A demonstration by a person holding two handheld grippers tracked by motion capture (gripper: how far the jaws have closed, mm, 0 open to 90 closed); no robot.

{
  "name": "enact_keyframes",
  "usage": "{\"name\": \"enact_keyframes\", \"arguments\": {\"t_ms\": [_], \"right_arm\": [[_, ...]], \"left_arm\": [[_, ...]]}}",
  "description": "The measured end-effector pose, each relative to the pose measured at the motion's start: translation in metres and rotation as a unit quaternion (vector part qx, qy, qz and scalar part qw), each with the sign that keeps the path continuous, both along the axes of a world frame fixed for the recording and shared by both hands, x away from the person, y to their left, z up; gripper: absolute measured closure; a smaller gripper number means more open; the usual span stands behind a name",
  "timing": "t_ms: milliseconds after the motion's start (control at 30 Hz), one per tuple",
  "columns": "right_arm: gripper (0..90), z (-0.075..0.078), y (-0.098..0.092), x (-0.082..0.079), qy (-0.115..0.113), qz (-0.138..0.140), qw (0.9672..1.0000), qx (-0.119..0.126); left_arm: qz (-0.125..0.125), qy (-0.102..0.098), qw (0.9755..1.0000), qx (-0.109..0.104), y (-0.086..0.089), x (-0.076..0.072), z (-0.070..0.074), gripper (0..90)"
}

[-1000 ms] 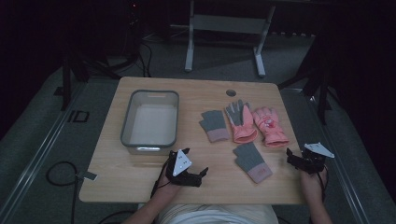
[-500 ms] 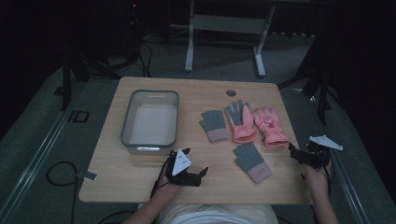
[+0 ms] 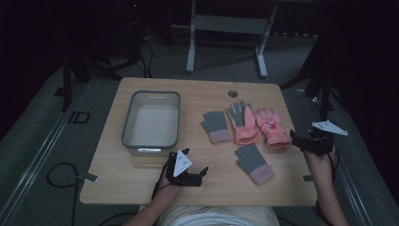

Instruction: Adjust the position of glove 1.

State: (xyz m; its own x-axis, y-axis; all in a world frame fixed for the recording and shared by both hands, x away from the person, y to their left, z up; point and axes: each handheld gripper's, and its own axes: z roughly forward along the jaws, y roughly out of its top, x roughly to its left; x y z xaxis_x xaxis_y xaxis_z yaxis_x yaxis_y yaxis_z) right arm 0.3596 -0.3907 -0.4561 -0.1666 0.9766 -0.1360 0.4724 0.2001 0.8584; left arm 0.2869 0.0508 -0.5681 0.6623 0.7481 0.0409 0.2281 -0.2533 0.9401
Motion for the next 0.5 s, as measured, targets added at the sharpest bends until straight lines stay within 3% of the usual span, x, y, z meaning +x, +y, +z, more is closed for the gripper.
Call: {"name": "enact_keyframes", "arguments": {"t_ms": [100, 167, 333, 500], "right_arm": [[13.2, 0.011, 0.007, 0.005, -0.012, 0.003, 0.9999, -0.004], [13.9, 0.018, 0.011, 0.007, -0.023, 0.008, 0.9997, 0.008], [13.4, 0.028, 0.022, 0.017, 0.003, 0.022, 0.9992, 0.034], [11.3, 0.033, 0.035, 0.023, 0.003, 0.036, 0.9990, 0.027]], "left_arm": [[0.003, 0.007, 0.9999, 0.010, 0.000, 0.000, 0.000, 3.8], [-0.006, 0.007, 0.9999, 0.013, 0.000, 0.000, 0.000, 3.8], [-0.025, 0.005, 0.9995, 0.017, -0.001, -0.002, 0.000, 3.8], [-0.023, 0.010, 0.9996, 0.014, 0.001, -0.001, 0.000, 2.8]]}}
